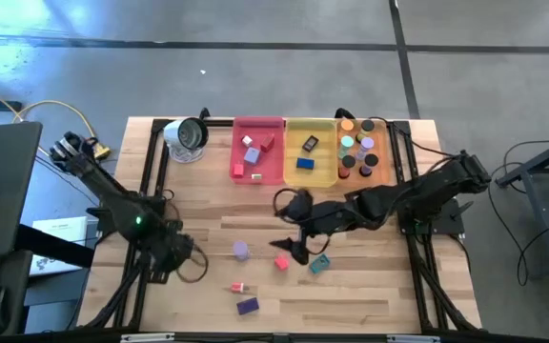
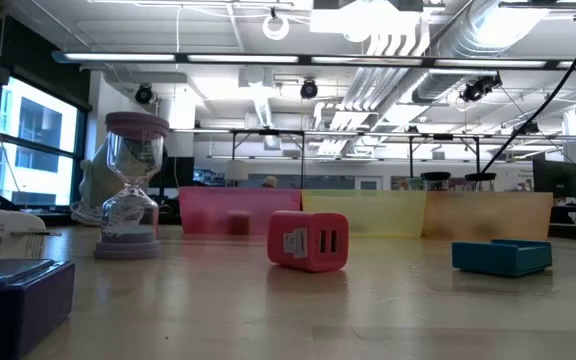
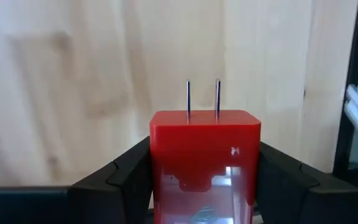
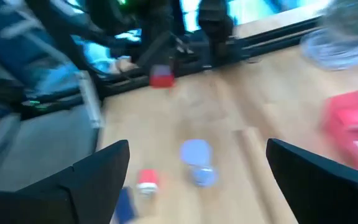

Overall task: Pick & Place Office items
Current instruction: Put the red charger adapter into the red bin

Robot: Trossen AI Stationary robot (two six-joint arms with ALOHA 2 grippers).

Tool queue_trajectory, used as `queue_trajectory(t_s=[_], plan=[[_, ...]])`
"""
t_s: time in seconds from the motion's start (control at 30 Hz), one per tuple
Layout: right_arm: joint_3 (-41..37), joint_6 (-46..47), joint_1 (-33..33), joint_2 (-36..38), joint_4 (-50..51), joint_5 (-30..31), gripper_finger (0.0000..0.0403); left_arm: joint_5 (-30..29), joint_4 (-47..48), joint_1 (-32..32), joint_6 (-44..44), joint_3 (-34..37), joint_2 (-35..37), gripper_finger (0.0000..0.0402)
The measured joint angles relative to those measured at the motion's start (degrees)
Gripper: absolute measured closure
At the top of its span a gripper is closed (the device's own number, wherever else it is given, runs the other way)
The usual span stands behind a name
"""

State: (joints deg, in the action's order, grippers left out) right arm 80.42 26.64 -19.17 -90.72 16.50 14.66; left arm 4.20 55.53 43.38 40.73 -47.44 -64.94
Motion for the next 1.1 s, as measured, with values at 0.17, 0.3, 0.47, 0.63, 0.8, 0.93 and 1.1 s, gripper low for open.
queue_trajectory(t_s=[0.17, 0.3, 0.47, 0.63, 0.8, 0.93, 1.1], plan=[[0.0, -1.8, -1.0, 3.3, 6.9, 6.4, 0.0034, -1.0, 9.8, -12.1, -8.0, -8.6, 0.5, 0.0186], [0.0, -2.9, -2.0, 6.1, 11.6, 10.9, 0.0034, -1.5, 10.6, -22.9, -17.7, -14.8, -1.1, 0.0185], [0.0, -2.5, -4.1, 9.0, 19.7, 17.0, 0.0034, -3.5, 9.9, -35.1, -28.0, -21.9, -5.8, 0.0190], [0.0, -0.5, -6.0, 10.2, 26.4, 22.9, 0.0034, -4.4, 2.3, -44.9, -34.0, -26.0, -12.0, 0.0191], [0.0, 2.9, -6.3, 10.4, 28.3, 29.9, 0.0034, -0.8, -3.5, -51.7, -39.4, -29.3, -17.0, 0.0192], [0.0, 4.4, -5.7, 10.4, 30.0, 34.6, 0.0034, 0.3, -3.7, -56.3, -42.1, -31.9, -21.1, 0.0192], [0.0, 5.2, -2.9, 10.1, 30.1, 36.9, 0.0034, 1.2, -6.0, -60.8, -43.9, -33.9, -26.2, 0.0192]])
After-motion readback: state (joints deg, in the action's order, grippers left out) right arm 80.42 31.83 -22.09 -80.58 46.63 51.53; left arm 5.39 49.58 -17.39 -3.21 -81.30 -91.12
